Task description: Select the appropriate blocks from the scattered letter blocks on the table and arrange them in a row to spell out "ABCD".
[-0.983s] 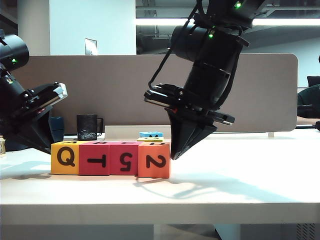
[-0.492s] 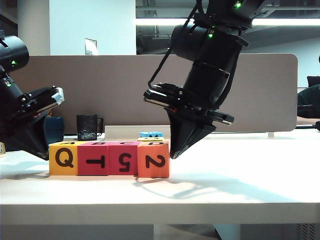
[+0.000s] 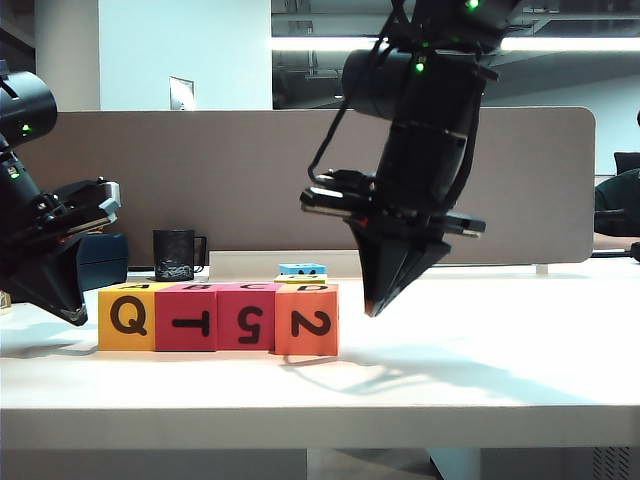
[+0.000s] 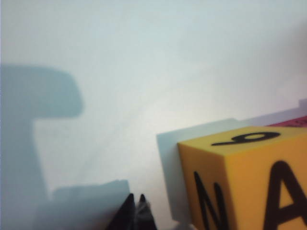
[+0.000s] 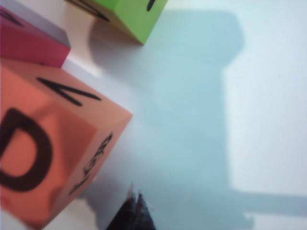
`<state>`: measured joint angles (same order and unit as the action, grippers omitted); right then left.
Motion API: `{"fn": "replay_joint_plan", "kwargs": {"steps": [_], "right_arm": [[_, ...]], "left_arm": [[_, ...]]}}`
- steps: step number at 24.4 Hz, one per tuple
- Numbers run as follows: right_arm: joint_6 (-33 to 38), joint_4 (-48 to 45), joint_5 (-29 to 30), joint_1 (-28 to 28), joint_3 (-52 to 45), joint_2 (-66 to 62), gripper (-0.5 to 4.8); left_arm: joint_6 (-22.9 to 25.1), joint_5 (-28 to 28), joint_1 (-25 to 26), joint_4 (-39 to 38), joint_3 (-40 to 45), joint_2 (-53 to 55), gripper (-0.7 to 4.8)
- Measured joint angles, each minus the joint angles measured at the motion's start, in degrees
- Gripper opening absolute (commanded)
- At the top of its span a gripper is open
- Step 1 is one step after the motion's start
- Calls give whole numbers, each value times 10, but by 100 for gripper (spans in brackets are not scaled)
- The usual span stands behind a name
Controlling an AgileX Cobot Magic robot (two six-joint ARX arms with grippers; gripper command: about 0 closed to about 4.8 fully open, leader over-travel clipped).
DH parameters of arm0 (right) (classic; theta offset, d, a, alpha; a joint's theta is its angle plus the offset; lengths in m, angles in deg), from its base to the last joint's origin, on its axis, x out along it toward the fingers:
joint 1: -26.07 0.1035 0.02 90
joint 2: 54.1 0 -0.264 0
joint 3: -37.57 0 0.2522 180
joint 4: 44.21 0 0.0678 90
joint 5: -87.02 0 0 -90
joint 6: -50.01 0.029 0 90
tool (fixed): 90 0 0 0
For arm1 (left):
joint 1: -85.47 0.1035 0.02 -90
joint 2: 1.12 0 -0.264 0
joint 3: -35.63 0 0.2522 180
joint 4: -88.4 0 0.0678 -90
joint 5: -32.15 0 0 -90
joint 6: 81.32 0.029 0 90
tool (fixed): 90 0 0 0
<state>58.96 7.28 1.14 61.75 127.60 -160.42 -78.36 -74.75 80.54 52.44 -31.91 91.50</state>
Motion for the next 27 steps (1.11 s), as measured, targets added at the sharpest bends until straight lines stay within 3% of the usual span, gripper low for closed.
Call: {"fn": "replay_joint_plan", "kwargs": {"steps": [3, 9, 17, 27], "right_arm": [[0, 33, 4, 0, 24, 5, -4], [0, 97, 103, 2, 59, 6, -4], [0, 122, 118, 10, 59, 6, -4], [0, 81, 122, 18, 59, 5, -4]], "left_arm": [[0, 0, 0, -3, 0, -1, -6], [0, 0, 0, -6, 0, -2, -6], [0, -25, 0, -92, -51, -28, -6], [0, -70, 0, -195, -158, -125, -6]]}}
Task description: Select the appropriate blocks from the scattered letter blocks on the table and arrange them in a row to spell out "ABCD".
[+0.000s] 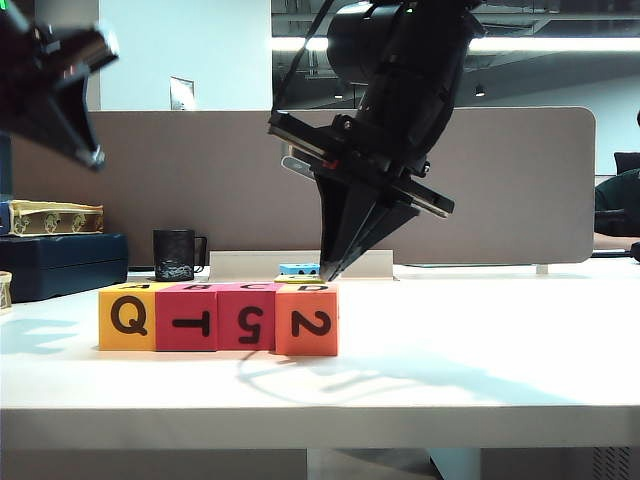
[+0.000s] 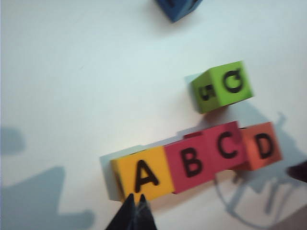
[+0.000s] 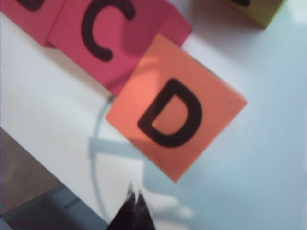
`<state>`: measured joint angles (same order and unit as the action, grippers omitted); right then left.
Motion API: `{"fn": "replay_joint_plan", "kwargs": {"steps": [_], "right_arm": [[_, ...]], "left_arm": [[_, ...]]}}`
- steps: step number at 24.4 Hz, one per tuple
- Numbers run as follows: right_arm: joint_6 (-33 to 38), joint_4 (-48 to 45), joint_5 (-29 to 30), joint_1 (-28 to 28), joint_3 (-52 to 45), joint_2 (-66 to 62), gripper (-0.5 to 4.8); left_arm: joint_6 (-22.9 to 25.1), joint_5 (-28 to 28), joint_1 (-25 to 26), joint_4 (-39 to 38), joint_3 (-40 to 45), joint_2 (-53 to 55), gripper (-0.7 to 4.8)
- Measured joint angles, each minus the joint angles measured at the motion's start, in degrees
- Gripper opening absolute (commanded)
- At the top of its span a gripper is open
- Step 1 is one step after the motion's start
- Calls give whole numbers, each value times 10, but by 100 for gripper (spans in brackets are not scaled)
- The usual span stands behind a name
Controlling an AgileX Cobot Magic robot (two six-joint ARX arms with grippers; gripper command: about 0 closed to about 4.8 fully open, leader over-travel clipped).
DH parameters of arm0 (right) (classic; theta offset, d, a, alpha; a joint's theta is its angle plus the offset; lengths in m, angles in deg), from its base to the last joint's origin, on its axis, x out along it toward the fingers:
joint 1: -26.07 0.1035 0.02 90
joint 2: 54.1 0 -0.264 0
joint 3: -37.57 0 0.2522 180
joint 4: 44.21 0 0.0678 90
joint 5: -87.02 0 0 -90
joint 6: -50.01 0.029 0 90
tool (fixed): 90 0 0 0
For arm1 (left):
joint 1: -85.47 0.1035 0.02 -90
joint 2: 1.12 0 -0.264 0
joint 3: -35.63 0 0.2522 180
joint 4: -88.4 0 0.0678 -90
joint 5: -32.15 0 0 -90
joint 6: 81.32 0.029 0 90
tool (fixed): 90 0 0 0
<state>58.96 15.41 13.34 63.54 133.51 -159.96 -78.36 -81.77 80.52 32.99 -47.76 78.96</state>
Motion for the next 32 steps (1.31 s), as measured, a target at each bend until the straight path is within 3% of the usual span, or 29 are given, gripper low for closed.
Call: {"fn": "replay_joint_plan", "kwargs": {"steps": [14, 32], "right_arm": [[-4, -5, -2, 33, 0, -9, -4], [-12, -17, -72, 42, 0, -57, -4]], "left_arm": [[-5, -40, 0, -32, -52, -36, -6], [-4, -40, 0, -36, -55, -36, -6]]}}
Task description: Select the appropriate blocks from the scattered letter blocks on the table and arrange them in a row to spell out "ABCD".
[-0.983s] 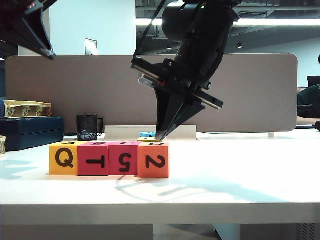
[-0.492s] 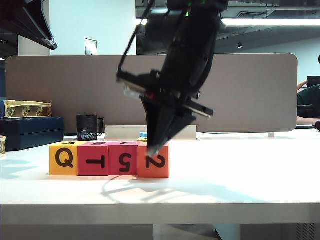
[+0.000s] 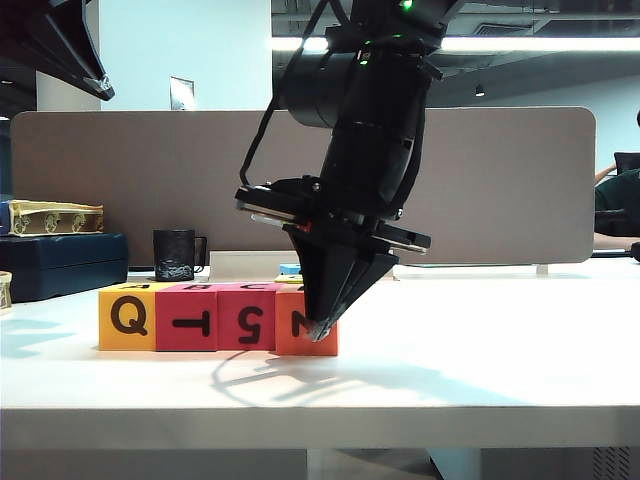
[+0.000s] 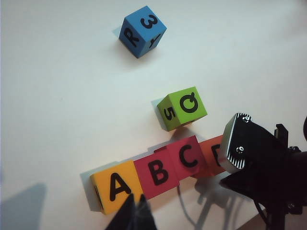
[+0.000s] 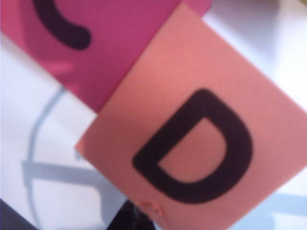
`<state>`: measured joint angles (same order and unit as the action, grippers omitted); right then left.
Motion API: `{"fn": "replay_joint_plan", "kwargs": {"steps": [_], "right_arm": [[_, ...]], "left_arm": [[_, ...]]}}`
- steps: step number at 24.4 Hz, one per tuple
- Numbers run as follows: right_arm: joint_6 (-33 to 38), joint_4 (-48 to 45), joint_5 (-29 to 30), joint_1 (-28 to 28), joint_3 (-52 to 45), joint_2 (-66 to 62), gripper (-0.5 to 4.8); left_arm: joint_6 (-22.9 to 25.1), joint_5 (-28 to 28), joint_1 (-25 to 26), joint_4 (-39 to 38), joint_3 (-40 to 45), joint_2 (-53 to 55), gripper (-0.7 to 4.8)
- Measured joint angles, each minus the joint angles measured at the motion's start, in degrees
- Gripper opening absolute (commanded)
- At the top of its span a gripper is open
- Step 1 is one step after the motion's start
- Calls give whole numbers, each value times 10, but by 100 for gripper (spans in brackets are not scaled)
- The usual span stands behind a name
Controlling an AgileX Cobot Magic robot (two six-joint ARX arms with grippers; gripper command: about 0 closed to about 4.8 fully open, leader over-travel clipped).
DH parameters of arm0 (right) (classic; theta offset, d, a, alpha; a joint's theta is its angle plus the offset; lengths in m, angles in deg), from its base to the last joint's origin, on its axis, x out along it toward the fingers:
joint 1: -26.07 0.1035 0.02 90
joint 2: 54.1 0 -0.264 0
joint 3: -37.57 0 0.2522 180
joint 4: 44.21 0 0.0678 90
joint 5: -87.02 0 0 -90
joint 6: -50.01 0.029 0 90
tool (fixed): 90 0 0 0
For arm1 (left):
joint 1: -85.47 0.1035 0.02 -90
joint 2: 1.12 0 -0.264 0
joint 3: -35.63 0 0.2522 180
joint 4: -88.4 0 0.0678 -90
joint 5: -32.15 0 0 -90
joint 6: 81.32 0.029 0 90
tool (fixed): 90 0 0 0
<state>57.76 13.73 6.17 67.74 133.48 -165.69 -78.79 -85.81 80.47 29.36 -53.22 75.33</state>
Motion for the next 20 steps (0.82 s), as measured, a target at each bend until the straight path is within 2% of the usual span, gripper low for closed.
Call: {"fn": "replay_joint_plan", "kwargs": {"steps": [20], "right_arm": [[-1, -39, -5, 0, 0, -17, -4]], "left_arm": [[0, 0, 0, 0, 0, 0, -6]]}}
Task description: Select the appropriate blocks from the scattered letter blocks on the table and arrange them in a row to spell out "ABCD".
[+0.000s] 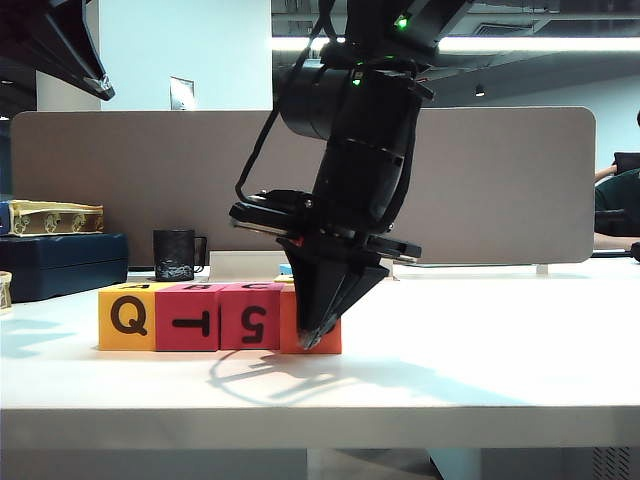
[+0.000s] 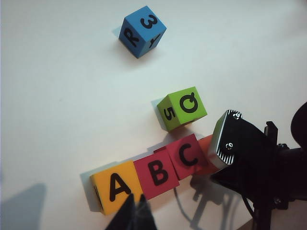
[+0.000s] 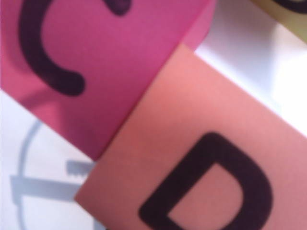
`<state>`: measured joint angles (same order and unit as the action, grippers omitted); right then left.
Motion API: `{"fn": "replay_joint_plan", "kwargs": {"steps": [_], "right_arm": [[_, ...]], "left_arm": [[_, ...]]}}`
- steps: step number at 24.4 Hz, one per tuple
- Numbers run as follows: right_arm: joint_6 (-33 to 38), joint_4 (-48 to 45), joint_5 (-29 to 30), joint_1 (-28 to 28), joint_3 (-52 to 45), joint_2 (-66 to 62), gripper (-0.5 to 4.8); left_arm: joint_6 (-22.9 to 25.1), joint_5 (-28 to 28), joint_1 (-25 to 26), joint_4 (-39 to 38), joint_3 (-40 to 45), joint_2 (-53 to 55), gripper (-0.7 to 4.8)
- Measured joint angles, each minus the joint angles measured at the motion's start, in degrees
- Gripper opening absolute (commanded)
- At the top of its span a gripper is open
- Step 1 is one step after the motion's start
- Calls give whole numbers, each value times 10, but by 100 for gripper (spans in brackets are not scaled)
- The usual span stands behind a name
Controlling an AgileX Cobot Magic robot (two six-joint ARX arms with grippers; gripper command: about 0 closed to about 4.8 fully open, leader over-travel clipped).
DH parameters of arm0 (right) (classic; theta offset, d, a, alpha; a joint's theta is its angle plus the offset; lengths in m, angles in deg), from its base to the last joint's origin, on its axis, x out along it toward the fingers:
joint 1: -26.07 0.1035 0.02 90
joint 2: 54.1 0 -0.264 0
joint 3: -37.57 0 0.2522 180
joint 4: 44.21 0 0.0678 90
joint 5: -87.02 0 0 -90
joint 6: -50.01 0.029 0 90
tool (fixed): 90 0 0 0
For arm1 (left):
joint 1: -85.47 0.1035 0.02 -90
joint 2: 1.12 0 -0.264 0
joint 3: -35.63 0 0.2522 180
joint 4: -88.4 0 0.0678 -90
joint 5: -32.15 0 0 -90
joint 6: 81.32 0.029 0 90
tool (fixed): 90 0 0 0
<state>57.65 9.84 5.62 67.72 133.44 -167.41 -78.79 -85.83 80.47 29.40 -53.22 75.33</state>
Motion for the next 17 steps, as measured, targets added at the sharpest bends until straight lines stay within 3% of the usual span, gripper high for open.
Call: {"fn": "replay_joint_plan", "kwargs": {"steps": [17], "right_arm": [[0, -32, -26, -1, 1, -2, -4]], "left_arm": [[0, 0, 0, 2, 0, 0, -6]]}}
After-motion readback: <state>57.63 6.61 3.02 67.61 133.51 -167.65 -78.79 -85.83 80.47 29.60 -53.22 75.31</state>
